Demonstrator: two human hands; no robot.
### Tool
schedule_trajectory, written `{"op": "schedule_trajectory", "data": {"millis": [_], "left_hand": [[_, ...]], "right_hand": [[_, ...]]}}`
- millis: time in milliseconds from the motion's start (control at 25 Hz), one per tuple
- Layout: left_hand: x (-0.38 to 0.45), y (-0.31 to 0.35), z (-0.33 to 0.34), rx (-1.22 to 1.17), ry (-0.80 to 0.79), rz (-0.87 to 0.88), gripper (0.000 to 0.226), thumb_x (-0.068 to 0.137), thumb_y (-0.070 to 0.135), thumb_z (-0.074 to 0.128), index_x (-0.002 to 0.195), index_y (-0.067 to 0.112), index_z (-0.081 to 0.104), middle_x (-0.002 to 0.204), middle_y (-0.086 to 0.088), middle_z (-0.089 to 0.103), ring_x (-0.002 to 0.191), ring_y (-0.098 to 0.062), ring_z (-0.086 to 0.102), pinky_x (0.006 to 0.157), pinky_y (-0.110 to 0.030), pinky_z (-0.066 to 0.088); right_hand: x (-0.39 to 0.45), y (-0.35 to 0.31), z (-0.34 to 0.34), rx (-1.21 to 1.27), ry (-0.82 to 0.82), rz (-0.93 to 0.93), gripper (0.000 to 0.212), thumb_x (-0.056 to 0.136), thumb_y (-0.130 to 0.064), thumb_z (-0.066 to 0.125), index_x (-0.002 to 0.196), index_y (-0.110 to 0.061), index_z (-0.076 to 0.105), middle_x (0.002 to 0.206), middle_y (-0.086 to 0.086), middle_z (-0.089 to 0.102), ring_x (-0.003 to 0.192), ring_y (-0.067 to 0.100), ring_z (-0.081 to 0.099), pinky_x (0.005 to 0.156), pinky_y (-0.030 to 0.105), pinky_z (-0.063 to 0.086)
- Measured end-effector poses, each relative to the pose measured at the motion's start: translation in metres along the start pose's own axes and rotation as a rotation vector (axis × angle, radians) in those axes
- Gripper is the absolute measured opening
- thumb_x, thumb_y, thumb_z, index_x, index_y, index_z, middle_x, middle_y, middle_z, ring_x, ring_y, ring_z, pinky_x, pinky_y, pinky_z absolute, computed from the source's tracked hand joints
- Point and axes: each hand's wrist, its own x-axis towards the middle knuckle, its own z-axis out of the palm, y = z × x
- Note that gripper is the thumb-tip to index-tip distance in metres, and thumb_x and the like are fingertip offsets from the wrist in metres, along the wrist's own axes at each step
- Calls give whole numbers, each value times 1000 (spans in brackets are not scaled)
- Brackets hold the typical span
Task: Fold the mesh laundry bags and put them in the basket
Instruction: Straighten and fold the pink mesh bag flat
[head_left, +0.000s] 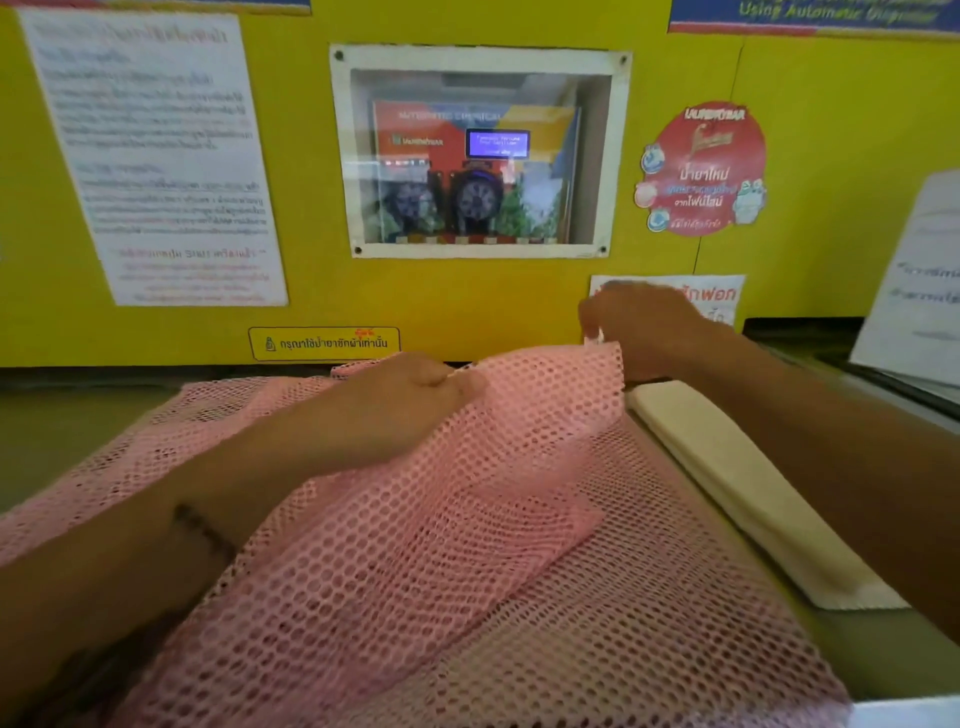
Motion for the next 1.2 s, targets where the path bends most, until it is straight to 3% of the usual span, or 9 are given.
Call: {"op": "schedule_trajectory", "data": {"millis": [80, 200, 400, 480, 600, 800, 880, 1040, 1200], "left_hand": [[5, -6, 4, 112, 41, 31, 45, 99, 46, 40, 75, 20, 68, 70, 0, 67, 68, -19, 65, 70, -34, 49], [8, -27, 18, 253, 77, -19, 8, 95, 36, 55, 94, 29, 59, 81, 8, 59, 74, -11, 59, 72, -30, 47], [9, -41, 28, 456, 157, -53, 26, 90, 25, 59, 112, 30, 47, 83, 2, 61, 74, -17, 59, 71, -36, 51], [10, -40, 26, 518, 167, -53, 24, 90, 22, 55, 111, 28, 44, 81, 1, 58, 74, -18, 57, 65, -34, 45], [13, -39, 24, 548, 134, -53, 22, 89, 23, 55, 107, 25, 42, 83, -1, 57, 77, -21, 56, 65, -35, 44], [17, -43, 18, 547, 72, 127, 14, 87, 23, 58, 83, 31, 47, 87, 7, 58, 81, -14, 52, 72, -37, 46], [14, -38, 12, 488, 6, 228, 10, 87, 28, 62, 79, 32, 58, 95, 12, 60, 89, -10, 55, 83, -38, 49], [1, -12, 14, 275, -332, 308, 26, 90, 51, 54, 103, 36, 71, 110, 22, 62, 103, 1, 55, 97, -33, 44], [-2, -2, 27, 411, -648, 374, 39, 85, 67, 49, 120, 53, 57, 133, 28, 49, 123, 2, 45, 111, -35, 33]], "right_hand": [[-3, 3, -5, 177, 47, 24, 27, 81, -17, 66, 105, -26, 60, 112, 9, 58, 101, 32, 58, 74, 35, 42], [-20, -4, -15, 443, -29, -6, 22, 77, -16, 54, 86, -34, 59, 102, 2, 61, 87, 24, 60, 64, 32, 42], [-76, -22, -42, 680, -350, -229, 25, 84, -2, 56, 81, -24, 68, 80, -4, 69, 79, 15, 66, 69, 29, 53], [-94, -36, -37, 711, -541, -311, 18, 88, -12, 62, 93, -27, 70, 91, -8, 71, 85, 6, 67, 75, 24, 52], [-101, -56, -10, 494, -517, -292, 29, 90, -25, 64, 118, -33, 62, 116, -14, 60, 102, 3, 55, 82, 20, 42], [-109, -46, -19, 529, -421, -258, 8, 92, -22, 62, 89, -28, 66, 90, -18, 67, 86, 0, 61, 83, 28, 47], [-118, -20, -44, 746, -496, -199, 5, 89, -19, 66, 90, -19, 71, 86, -1, 71, 79, 11, 64, 81, 36, 50], [-146, 26, -75, 1228, -561, -19, 46, 77, -33, 74, 117, -12, 69, 75, 8, 65, 73, 18, 61, 72, 28, 50], [-146, 22, -45, 707, -391, 189, 22, 90, -26, 66, 110, -30, 69, 82, 0, 74, 81, 18, 67, 75, 34, 55]]}}
